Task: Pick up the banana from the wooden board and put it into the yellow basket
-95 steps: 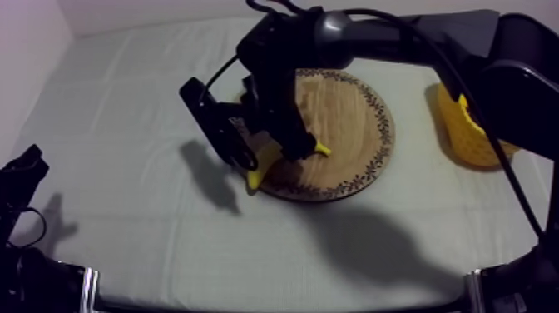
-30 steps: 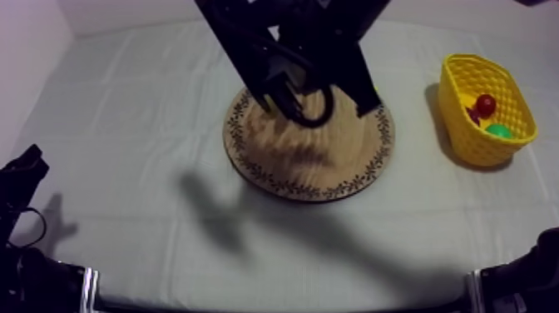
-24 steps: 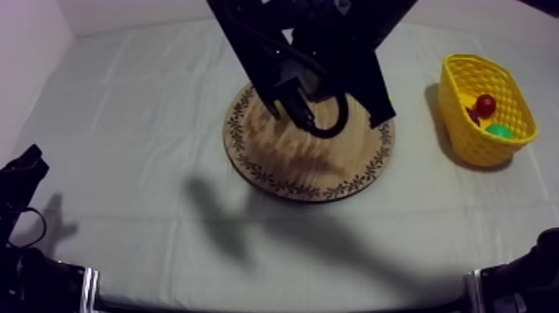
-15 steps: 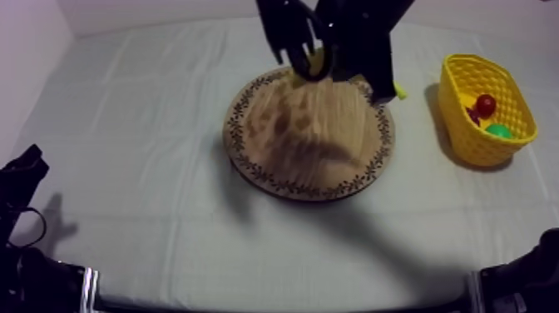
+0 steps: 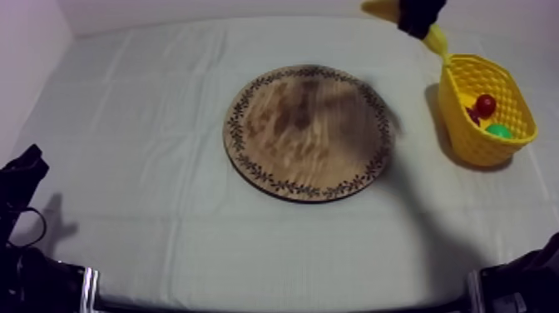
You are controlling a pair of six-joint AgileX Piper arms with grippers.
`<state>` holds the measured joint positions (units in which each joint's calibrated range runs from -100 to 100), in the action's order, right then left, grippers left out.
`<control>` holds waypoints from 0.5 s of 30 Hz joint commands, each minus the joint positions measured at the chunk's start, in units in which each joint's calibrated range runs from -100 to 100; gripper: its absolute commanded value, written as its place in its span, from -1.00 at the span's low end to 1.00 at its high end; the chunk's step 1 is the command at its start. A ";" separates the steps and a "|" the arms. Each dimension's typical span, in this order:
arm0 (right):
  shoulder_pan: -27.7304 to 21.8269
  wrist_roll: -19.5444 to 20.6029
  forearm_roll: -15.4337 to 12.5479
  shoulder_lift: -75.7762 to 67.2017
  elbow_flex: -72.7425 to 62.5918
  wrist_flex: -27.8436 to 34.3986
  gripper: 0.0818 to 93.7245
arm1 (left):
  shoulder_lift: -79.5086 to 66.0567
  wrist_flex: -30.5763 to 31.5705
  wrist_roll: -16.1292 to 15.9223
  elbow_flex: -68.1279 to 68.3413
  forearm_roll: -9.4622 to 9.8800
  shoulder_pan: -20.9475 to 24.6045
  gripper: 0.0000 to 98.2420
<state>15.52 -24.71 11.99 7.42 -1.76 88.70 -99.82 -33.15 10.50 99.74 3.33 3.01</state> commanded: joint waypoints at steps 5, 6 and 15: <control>-8.33 1.92 0.34 0.32 -0.36 0.91 -0.63 | 0.00 0.00 0.02 0.03 0.02 -0.01 -1.00; -9.32 2.20 0.33 0.31 -0.31 0.95 -0.62 | 0.00 0.00 0.00 0.03 0.02 -0.01 -1.00; -16.31 4.81 0.05 -0.21 1.65 1.74 -0.62 | 0.00 0.00 -0.02 0.03 0.02 -0.01 -1.00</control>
<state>0.74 -20.22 12.23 7.20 -0.37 90.69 -99.82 -33.15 10.50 99.74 3.33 3.01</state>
